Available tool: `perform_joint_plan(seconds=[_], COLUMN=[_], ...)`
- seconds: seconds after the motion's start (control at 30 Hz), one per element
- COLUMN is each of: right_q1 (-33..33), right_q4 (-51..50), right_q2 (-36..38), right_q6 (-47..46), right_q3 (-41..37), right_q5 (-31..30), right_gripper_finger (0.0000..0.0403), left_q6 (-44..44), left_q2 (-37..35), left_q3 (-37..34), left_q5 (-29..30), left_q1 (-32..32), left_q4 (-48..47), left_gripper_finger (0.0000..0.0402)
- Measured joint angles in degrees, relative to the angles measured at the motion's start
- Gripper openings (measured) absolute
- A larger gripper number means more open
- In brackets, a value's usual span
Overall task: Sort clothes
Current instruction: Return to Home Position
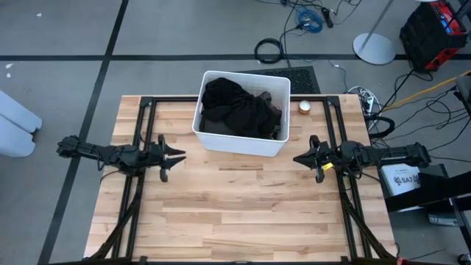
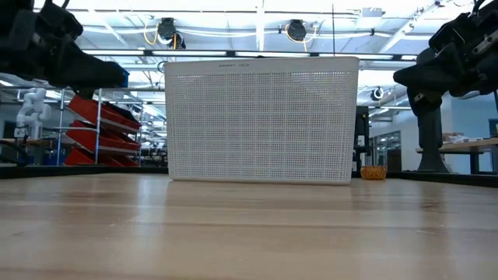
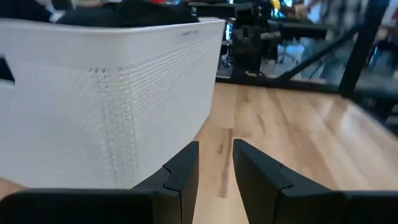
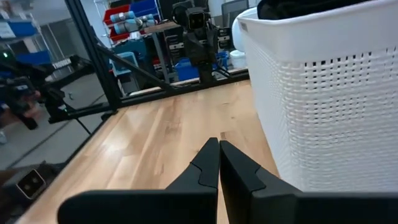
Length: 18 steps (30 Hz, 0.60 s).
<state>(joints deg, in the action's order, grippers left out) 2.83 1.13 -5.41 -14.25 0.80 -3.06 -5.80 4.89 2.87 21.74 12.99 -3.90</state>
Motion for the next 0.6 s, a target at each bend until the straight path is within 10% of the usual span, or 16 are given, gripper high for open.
perform_joint_plan(seconds=[0.6], right_q1=[0.00], right_q4=[-0.01], right_q2=[-0.02], right_q6=[7.88], right_q3=[0.00], right_q5=[0.10], right_gripper_finger=[0.0000], left_q6=[7.72], left_q2=[0.00], left_q3=[0.00], left_q5=[-0.02], left_q1=[0.00], left_q4=[-0.02], left_gripper_finger=[0.0108])
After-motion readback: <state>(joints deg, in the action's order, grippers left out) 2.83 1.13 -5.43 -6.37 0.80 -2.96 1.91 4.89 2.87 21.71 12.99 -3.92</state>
